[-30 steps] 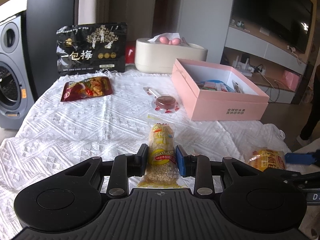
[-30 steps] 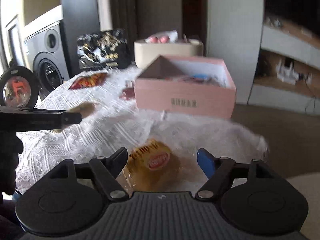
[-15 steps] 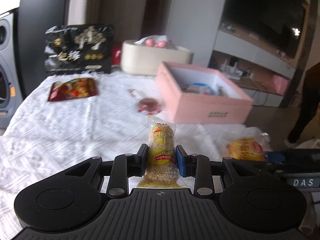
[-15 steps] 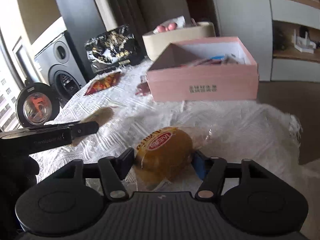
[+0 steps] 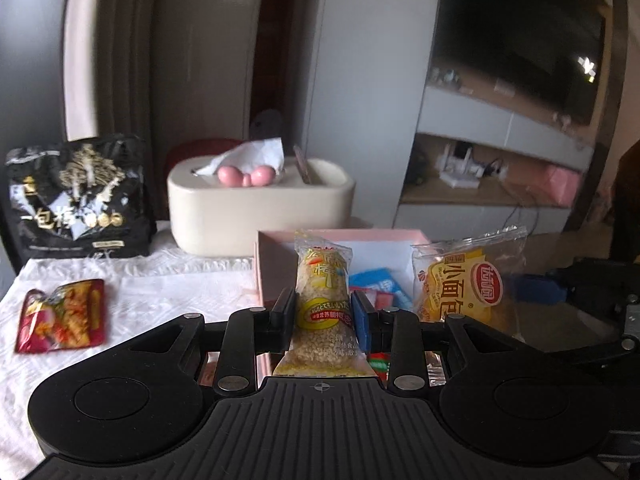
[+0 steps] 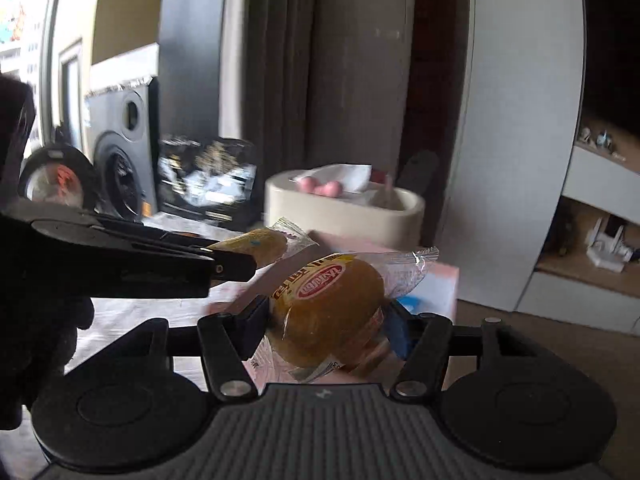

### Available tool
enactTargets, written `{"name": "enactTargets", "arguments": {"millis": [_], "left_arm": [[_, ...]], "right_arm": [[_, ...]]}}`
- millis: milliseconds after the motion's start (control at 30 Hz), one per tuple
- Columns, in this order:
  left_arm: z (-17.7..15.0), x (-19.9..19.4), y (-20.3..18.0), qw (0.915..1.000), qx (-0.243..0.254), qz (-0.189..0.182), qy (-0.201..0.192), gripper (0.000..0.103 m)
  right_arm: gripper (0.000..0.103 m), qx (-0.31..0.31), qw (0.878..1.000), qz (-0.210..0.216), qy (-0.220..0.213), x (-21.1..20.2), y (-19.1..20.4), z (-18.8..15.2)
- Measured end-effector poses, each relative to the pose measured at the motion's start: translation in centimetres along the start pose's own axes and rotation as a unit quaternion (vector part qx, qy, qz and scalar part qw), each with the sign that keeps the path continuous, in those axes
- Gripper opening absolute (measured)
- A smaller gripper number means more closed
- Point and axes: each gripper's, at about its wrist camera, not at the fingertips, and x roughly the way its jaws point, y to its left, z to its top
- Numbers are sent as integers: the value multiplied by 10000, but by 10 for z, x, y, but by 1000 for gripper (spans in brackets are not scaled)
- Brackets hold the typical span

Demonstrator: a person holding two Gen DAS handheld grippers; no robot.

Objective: Organize snacks
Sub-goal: 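Open both tools, dropping the stick and bread packets into the pink box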

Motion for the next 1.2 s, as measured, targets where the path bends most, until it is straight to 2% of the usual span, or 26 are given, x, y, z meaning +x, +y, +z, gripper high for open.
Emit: {"name": "enactTargets", "arguments": {"millis": [200,333,533,767,1000,1100,1200], "left_arm": [[0,44,2,9991,-26,219,358,35],[-5,66,9,9962,-89,452,733,35],[-5,67,7,9964,30,444,716,35],[0,65,11,9963,-112,535,659,35],[6,52,10,9970,-171,560,499,35],[9,46,11,9966,-212,687,407,35],[13,40,18,9963,-382,683,361,35]], "right_arm": [[61,-135,9989,82,441,47,-24,-4],[61,82,9970,281,710,73,-29,-8],[61,593,9927,569,879,91,-36,-14],[63,636,9931,415,891,90,-34,-9],[64,562,9962,182,647,75,-32,0],[64,560,9967,86,574,70,-33,4],[64,638,9966,74,520,63,-32,8]]}}
